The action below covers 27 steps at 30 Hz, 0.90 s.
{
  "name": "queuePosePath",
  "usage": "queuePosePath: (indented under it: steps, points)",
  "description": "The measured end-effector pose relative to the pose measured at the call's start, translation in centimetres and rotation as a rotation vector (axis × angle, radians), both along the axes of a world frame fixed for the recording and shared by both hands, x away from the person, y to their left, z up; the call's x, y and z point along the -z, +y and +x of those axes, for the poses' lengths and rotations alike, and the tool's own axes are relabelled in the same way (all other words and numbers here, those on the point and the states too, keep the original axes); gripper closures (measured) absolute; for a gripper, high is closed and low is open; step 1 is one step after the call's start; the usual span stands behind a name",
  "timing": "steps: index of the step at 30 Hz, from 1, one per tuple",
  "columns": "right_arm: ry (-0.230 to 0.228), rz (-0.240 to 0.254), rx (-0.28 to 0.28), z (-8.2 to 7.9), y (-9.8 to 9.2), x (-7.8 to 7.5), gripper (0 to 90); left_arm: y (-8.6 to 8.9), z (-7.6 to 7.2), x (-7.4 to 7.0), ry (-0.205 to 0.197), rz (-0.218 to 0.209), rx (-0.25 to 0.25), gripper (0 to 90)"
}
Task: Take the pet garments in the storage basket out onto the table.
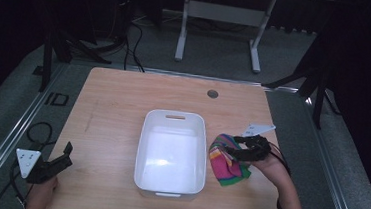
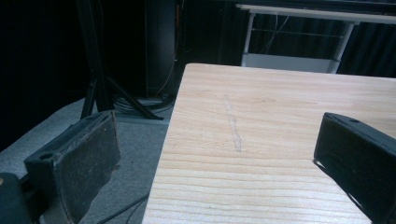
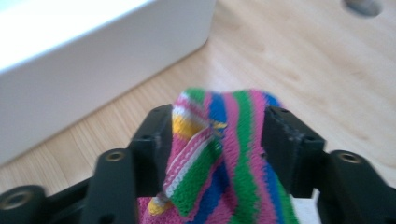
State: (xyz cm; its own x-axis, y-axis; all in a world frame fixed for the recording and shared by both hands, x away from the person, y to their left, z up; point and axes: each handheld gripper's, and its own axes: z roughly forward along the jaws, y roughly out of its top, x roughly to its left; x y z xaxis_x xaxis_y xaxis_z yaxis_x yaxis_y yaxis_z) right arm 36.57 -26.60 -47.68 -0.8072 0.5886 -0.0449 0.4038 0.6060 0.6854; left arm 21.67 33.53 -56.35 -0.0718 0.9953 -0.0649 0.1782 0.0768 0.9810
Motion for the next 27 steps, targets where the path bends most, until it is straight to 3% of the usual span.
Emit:
queuePosePath:
  steps: [5,7,10,12,15,18,27]
  points:
    - [-0.063,0.057,0.065,-0.2,-1.4,-1.1,30.2,0.0,0.0,0.0,-0.001,0.001,-0.002,0.9]
    - [-0.071,0.092,0.084,-0.4,-1.9,-1.2,27.4,0.0,0.0,0.0,0.001,0.001,-0.002,0.9]
    - [-0.078,0.107,0.111,-0.6,-2.5,-1.1,21.1,0.0,0.0,0.0,0.000,0.000,-0.002,0.9]
    - [-0.081,0.118,0.136,-0.7,-3.4,-0.7,12.8,0.0,0.0,0.0,0.000,-0.001,-0.002,0.9]
    - [-0.088,0.153,0.158,-1.0,-4.5,-0.5,11.4,0.0,0.0,0.0,0.001,0.000,-0.002,0.9]
    - [-0.110,0.179,0.227,-1.2,-5.7,-0.4,11.4,0.0,0.0,0.0,0.000,-0.002,-0.002,0.9]
    - [-0.237,0.248,0.416,-2.4,-9.4,1.0,11.5,0.0,0.0,0.0,0.004,0.002,-0.001,0.9]
